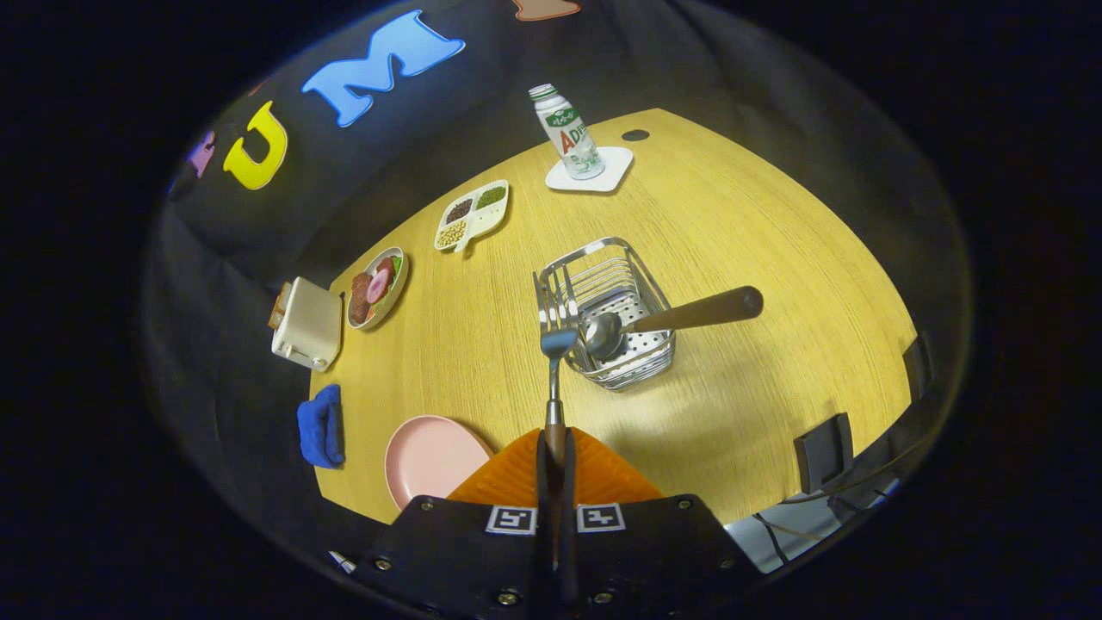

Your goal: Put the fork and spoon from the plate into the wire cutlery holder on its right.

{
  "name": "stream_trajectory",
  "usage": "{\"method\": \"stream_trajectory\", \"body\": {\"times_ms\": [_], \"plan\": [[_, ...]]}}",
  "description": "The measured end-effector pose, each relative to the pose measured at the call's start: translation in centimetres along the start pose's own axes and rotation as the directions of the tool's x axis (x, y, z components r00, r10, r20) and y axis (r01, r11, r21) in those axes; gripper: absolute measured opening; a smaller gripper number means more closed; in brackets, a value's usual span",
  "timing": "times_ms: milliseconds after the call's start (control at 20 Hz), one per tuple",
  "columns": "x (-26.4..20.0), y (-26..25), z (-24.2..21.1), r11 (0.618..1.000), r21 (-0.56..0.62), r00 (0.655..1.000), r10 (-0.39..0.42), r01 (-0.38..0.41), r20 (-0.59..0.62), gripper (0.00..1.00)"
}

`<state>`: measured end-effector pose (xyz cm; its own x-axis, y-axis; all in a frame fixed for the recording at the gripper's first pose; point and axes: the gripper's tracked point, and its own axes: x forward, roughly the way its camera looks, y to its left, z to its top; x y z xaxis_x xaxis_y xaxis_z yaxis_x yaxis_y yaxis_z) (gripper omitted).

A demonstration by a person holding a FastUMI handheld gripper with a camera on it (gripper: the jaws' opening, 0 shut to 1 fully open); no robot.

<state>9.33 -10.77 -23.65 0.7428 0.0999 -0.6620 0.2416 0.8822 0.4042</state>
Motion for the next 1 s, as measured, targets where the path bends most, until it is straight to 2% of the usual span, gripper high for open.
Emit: {"method": "stream_trajectory", "body": {"times_ms": [250, 550, 700, 800, 900, 1000], "plan": [[0.5, -1.8, 0.5, 0.999, 0.030, 0.998, -0.035, 0.036, -0.052, 0.03], [0.0, -2.3, 1.3, 0.998, -0.001, 0.997, -0.063, 0.063, -0.039, 0.04], [-0.5, -2.3, 2.3, 0.998, -0.009, 0.998, -0.068, 0.068, 0.001, 0.13], [-1.2, -2.1, 3.1, 0.997, -0.025, 0.996, -0.077, 0.077, 0.034, 0.23], [-1.9, -2.0, 3.5, 0.996, -0.043, 0.995, -0.075, 0.078, 0.059, 0.29], [-2.3, -1.7, 3.8, 0.995, -0.056, 0.994, -0.077, 0.082, 0.082, 0.43]]}}
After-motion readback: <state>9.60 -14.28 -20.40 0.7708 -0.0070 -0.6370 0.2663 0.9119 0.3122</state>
